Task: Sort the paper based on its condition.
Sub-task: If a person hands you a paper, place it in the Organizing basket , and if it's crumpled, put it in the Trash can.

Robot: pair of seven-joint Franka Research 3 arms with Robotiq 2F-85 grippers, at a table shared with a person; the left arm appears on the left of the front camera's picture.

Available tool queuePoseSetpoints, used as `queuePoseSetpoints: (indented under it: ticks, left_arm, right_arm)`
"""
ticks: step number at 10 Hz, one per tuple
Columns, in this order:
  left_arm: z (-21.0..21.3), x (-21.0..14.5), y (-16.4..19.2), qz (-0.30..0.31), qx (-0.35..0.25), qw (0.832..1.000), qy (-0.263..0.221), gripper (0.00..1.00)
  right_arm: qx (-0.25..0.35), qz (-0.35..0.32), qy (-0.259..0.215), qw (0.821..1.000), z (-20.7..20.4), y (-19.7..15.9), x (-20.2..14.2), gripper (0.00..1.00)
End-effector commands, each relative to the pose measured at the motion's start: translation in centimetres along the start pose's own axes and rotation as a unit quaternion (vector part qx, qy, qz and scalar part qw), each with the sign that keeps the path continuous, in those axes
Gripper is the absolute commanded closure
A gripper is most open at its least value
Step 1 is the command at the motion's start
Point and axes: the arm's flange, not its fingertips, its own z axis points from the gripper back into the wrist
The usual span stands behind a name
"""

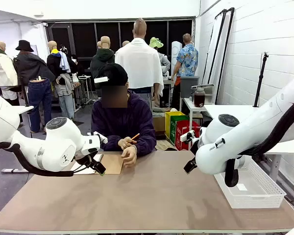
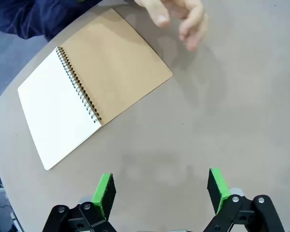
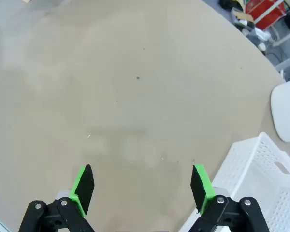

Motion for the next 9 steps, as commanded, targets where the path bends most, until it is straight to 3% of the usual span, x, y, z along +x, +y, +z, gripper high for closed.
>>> queuePoseSetpoints:
  ticks: [1, 9]
  left_arm:
    - [0.01, 0.00, 0.00, 0.000, 0.000, 1.000, 0.000, 0.00]
    - [0.01, 0.00, 0.00, 0.000, 0.000, 1.000, 0.000, 0.00]
  right_arm:
    - [0.000, 0.000, 0.000, 1.000, 0.00, 0.00, 0.00, 0.00]
    - [0.000, 0.000, 0.000, 1.000, 0.00, 0.00, 0.00, 0.00]
